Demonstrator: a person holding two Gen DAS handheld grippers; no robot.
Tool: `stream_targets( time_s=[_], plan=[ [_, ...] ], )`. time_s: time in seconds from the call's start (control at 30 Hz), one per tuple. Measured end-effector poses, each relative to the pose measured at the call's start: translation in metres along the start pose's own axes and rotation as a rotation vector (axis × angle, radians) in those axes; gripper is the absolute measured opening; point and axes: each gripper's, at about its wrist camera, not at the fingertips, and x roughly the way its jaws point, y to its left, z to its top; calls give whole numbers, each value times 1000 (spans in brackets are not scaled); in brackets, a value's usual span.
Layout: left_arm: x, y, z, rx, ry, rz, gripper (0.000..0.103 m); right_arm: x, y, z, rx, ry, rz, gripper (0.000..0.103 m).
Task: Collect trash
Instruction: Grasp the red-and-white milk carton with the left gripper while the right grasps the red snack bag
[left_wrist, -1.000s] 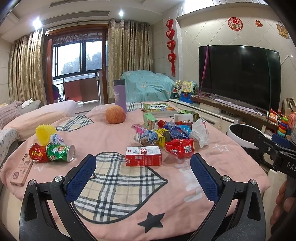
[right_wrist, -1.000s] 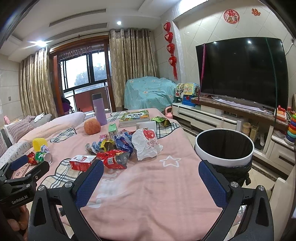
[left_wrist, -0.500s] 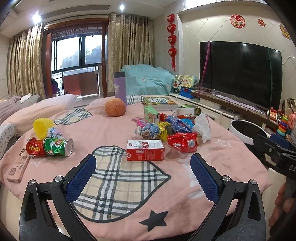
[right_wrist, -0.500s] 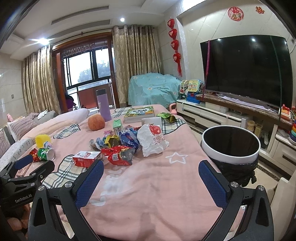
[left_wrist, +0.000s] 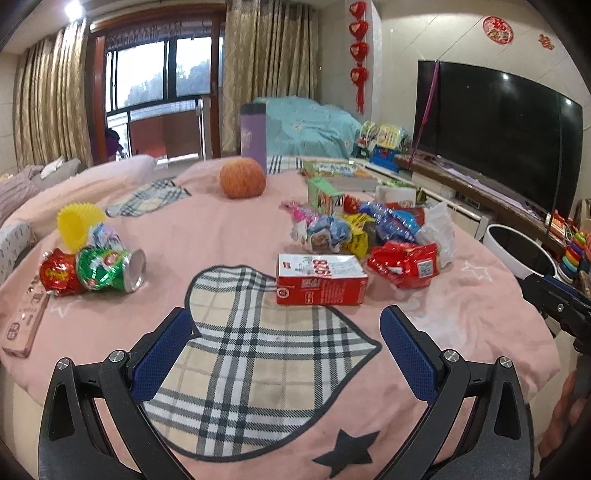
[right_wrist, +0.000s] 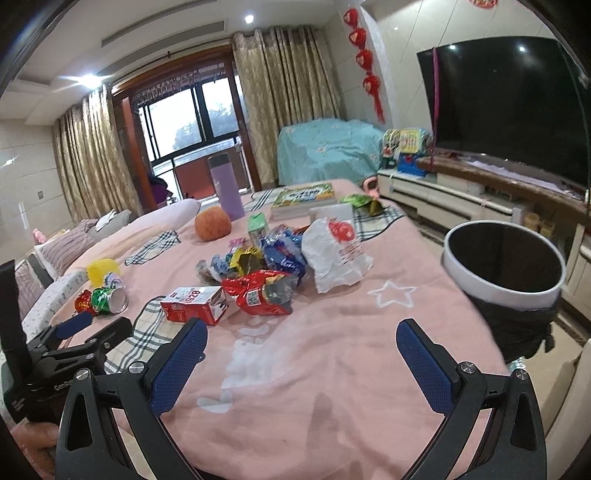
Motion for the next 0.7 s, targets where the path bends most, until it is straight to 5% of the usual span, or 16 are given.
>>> stream_targets(
  time_s=[0.47,0.7],
  plan=[
    [64,21,21,70,125,-117,103,63,19,12,-30,131,82,86],
    [99,19,40,281,194,-247,103,90,20,15,-18,186,119,82]
  ],
)
